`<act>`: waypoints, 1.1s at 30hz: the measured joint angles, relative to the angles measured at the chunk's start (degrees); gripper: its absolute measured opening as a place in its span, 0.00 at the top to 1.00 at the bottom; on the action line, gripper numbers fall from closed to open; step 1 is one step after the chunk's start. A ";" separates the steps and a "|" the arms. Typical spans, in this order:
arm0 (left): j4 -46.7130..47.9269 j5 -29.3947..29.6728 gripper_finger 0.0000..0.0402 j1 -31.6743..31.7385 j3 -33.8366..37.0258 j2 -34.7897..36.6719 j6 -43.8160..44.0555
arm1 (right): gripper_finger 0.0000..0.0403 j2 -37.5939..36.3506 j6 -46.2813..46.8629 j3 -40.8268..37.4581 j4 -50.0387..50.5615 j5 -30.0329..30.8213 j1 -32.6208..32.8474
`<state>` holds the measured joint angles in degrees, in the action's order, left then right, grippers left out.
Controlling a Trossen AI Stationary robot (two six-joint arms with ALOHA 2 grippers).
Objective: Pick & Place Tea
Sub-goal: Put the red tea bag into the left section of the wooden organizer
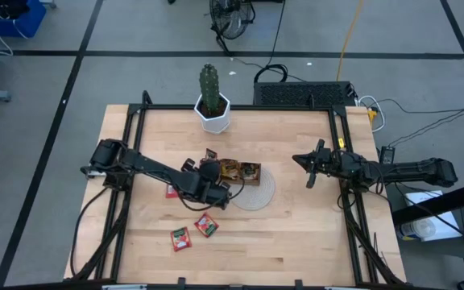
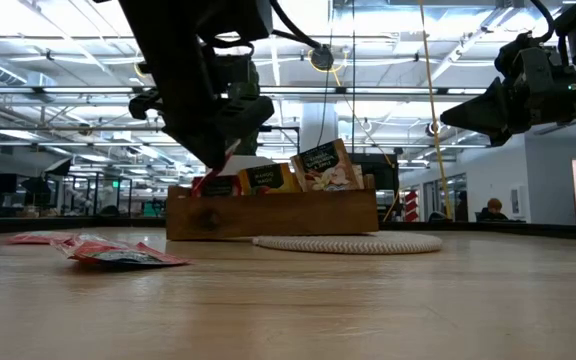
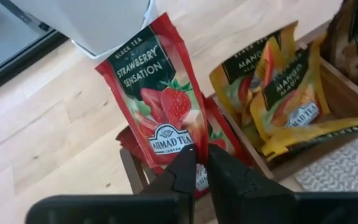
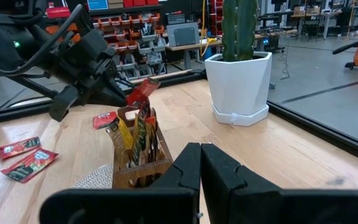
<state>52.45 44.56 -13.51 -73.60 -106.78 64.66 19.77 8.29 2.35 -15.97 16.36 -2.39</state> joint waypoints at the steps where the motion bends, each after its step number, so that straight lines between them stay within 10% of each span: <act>1: 0.00 0.01 0.90 0.01 0.00 0.00 0.00 | 1.00 0.02 0.00 0.00 0.00 0.00 0.00; 20: 0.02 -1.36 0.87 -0.07 -0.02 0.00 -1.46 | 1.00 0.01 0.00 0.00 0.00 0.00 0.00; 33: 0.02 -2.71 0.53 0.03 -0.04 0.00 -1.81 | 1.00 0.00 0.02 0.00 0.00 0.00 0.02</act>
<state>52.47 41.85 -13.48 -73.65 -106.78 62.86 19.77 8.32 2.35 -15.97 16.36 -2.37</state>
